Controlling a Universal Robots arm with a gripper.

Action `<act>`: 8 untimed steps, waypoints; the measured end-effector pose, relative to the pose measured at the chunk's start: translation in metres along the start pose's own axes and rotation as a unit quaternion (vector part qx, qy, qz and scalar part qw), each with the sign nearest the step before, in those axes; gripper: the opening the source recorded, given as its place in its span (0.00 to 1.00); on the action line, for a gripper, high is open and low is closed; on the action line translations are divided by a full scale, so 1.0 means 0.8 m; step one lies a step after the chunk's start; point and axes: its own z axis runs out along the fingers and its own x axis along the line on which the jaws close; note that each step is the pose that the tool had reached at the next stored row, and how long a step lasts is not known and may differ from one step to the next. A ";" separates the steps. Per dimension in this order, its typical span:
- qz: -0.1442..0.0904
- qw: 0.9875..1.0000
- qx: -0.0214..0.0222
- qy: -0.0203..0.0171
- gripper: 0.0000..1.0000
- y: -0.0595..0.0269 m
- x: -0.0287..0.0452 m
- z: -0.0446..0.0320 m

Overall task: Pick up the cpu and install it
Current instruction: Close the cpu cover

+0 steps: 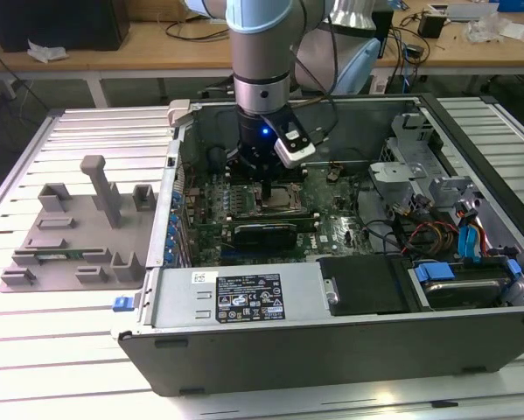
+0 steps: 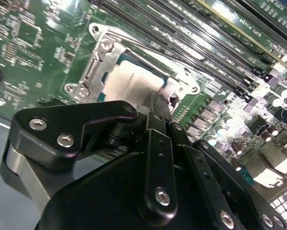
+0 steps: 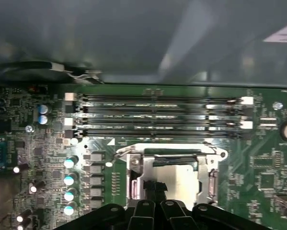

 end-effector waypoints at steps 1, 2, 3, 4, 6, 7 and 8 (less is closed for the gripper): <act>-0.001 1.000 0.000 0.000 0.11 0.000 0.0012 0.0009; -0.001 1.000 0.000 0.000 0.11 0.000 0.0026 0.0019; -0.002 1.000 0.000 0.000 0.11 0.000 0.0039 0.0028; -0.004 1.000 0.000 0.000 0.11 0.000 0.0064 0.0043; -0.005 1.000 0.000 0.000 0.11 0.000 0.0091 0.0058; -0.006 1.000 0.000 0.000 0.11 0.000 0.0104 0.0065; -0.007 1.000 0.000 0.000 0.11 0.000 0.0114 0.0070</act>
